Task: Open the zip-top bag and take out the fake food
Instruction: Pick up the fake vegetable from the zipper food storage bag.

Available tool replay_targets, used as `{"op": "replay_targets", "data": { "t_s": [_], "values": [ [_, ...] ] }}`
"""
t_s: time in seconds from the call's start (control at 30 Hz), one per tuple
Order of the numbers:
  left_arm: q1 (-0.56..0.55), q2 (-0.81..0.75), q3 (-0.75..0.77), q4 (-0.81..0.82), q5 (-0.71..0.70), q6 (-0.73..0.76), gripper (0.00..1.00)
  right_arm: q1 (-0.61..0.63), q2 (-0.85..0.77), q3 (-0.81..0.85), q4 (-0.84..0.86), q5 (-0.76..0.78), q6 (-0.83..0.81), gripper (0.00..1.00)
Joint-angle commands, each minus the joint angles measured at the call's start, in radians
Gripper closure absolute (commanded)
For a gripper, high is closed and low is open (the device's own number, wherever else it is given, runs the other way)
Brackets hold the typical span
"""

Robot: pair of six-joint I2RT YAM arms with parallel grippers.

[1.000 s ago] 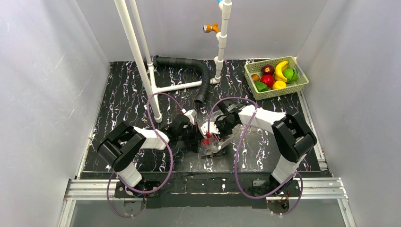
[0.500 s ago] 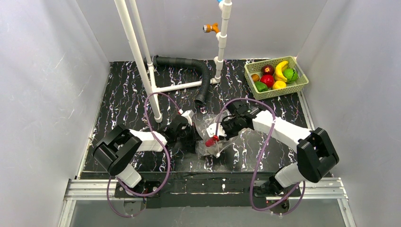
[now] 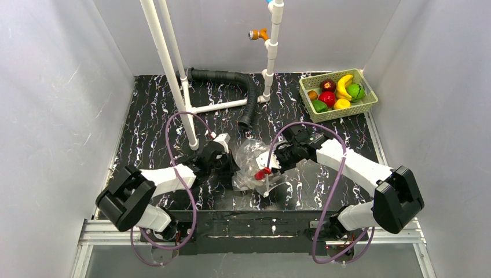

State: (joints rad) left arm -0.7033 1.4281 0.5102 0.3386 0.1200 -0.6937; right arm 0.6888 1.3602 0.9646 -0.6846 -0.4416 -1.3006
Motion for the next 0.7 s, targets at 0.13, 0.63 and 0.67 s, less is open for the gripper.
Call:
{"op": "replay_targets", "data": {
  "t_s": [0.13,0.63,0.67],
  "values": [
    [0.012,-0.177,-0.032,-0.109,-0.164,0.037,1.0,0.005,-0.055,-0.002,0.015,0.043,0.081,0.92],
    [0.011,-0.34,0.003,-0.308,-0.305,0.026,1.0,0.006,-0.066,-0.023,0.024,0.129,0.129,0.93],
    [0.012,-0.346,0.006,-0.32,-0.313,0.022,1.0,0.006,-0.063,-0.024,0.029,0.136,0.135,0.93]
  ]
}}
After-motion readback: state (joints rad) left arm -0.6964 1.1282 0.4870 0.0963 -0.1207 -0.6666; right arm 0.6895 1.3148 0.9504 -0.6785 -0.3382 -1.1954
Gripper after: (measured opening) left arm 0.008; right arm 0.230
